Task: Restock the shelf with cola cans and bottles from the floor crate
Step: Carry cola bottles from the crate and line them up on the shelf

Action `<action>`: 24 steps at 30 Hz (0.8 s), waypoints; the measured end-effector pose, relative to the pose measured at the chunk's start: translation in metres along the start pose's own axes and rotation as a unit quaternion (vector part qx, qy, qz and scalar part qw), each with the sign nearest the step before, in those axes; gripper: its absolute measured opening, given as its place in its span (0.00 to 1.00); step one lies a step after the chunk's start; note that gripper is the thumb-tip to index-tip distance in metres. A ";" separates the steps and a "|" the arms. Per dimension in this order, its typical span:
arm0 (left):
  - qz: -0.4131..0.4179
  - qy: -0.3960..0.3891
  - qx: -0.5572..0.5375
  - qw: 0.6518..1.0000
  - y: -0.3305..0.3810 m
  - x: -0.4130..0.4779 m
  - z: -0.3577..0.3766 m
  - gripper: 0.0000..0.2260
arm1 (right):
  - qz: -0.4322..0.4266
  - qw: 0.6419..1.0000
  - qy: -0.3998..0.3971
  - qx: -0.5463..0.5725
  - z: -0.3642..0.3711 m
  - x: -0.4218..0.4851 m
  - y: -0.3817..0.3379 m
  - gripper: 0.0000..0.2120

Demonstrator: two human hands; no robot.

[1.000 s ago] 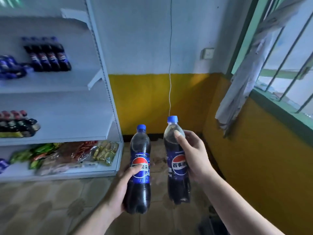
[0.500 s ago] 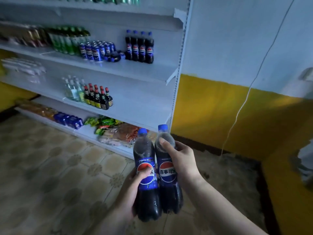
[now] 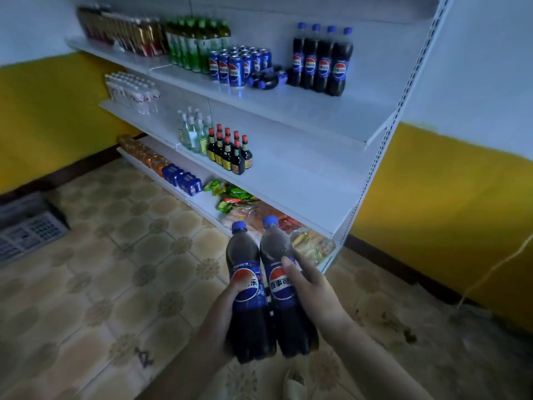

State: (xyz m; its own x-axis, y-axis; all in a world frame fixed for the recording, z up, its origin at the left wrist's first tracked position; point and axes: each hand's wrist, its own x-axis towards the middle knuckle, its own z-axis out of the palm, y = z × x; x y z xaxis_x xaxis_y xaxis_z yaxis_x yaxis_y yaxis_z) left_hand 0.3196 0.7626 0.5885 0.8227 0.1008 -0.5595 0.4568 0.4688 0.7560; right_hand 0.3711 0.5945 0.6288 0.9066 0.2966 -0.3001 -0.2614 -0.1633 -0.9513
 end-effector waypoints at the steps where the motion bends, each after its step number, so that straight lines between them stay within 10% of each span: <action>1: 0.006 -0.010 -0.011 1.000 0.003 0.013 0.003 0.17 | 0.006 0.999 0.004 -0.031 -0.007 0.010 -0.003 0.22; 24: 0.245 -0.068 0.113 0.961 0.228 0.199 0.136 0.15 | -0.159 0.982 0.071 0.078 -0.092 0.238 -0.128 0.11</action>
State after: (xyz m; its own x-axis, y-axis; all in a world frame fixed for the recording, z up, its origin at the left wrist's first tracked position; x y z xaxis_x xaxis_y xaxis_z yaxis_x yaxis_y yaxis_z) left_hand 0.6335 0.7699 0.6964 0.9873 0.1371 -0.0803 0.0533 0.1901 0.9803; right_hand 0.6509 0.5999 0.6861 0.9847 0.1738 0.0166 0.0051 0.0664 -0.9978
